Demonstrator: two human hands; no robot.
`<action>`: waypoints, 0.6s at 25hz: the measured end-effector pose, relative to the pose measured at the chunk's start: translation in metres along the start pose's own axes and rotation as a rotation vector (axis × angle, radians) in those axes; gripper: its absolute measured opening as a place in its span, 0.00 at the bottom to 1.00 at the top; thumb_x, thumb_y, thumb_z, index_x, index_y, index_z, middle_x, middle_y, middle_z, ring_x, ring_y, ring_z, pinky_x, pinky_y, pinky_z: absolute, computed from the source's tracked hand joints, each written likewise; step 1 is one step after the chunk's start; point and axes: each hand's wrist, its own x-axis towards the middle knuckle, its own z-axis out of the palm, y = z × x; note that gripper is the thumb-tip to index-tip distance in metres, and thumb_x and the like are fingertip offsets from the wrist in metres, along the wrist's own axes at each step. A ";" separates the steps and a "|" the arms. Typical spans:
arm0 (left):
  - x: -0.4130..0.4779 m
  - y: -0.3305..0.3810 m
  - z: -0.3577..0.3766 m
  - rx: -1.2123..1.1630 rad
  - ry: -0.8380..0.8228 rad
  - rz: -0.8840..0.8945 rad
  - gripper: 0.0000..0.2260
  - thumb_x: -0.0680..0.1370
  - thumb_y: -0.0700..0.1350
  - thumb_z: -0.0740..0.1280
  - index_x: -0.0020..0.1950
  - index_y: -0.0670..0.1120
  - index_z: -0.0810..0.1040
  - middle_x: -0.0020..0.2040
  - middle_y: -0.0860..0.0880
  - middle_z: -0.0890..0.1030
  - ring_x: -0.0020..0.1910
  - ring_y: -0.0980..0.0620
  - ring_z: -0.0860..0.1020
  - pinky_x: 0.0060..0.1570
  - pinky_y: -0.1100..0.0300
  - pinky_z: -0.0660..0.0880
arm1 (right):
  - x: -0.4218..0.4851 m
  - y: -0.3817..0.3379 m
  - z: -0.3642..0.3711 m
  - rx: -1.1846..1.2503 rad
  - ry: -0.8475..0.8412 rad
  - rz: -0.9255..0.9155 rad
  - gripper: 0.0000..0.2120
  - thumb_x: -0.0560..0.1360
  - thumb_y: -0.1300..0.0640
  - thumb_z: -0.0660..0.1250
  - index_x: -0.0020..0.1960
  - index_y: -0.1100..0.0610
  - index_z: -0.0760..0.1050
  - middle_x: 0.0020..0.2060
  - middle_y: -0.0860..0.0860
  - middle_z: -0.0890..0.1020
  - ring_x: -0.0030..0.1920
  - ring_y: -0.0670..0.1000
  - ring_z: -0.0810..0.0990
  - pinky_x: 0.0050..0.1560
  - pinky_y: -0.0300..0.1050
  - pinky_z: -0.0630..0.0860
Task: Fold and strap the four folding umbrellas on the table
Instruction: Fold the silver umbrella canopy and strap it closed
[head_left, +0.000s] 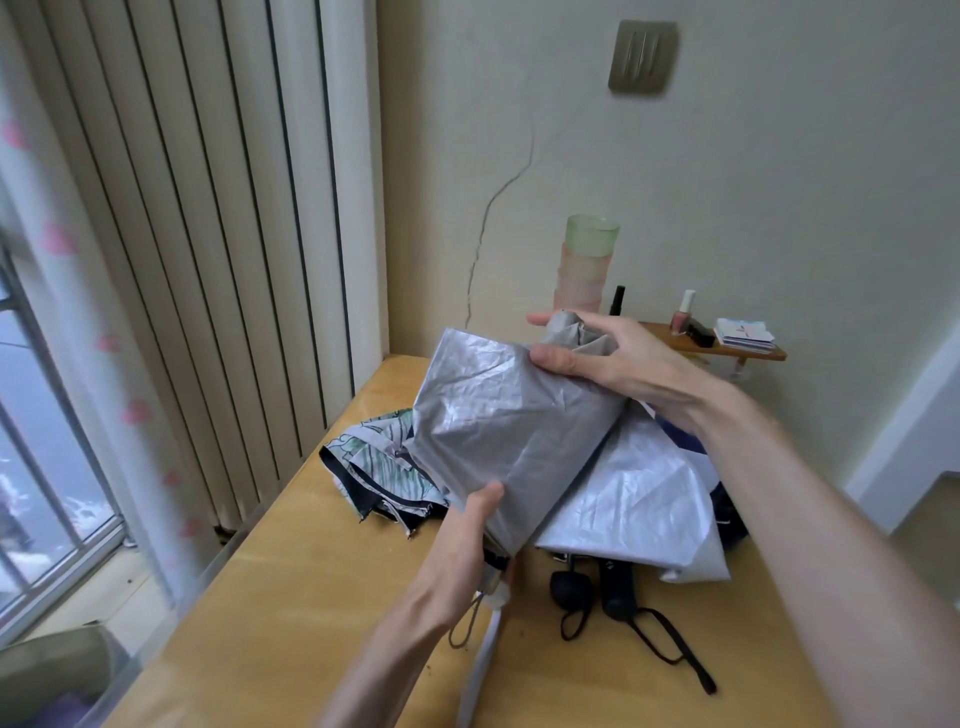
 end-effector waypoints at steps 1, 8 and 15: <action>0.000 0.000 0.000 0.012 -0.002 -0.002 0.42 0.71 0.70 0.58 0.61 0.32 0.77 0.46 0.32 0.81 0.40 0.42 0.76 0.43 0.51 0.76 | 0.000 -0.001 0.001 0.034 -0.010 -0.022 0.30 0.67 0.30 0.78 0.67 0.35 0.80 0.65 0.38 0.82 0.68 0.41 0.79 0.75 0.50 0.72; 0.002 0.005 0.004 -0.061 0.094 0.033 0.25 0.80 0.70 0.58 0.55 0.53 0.84 0.39 0.46 0.86 0.36 0.50 0.81 0.39 0.48 0.79 | 0.002 -0.001 0.016 0.072 0.284 -0.310 0.23 0.69 0.47 0.83 0.46 0.67 0.85 0.45 0.66 0.86 0.39 0.59 0.83 0.41 0.55 0.78; 0.016 0.017 -0.026 -0.198 0.448 0.323 0.11 0.74 0.48 0.77 0.54 0.47 0.85 0.50 0.48 0.87 0.49 0.49 0.86 0.43 0.59 0.83 | -0.009 0.001 -0.006 -0.017 0.354 -0.393 0.20 0.67 0.45 0.83 0.44 0.63 0.87 0.40 0.64 0.86 0.36 0.49 0.78 0.37 0.44 0.73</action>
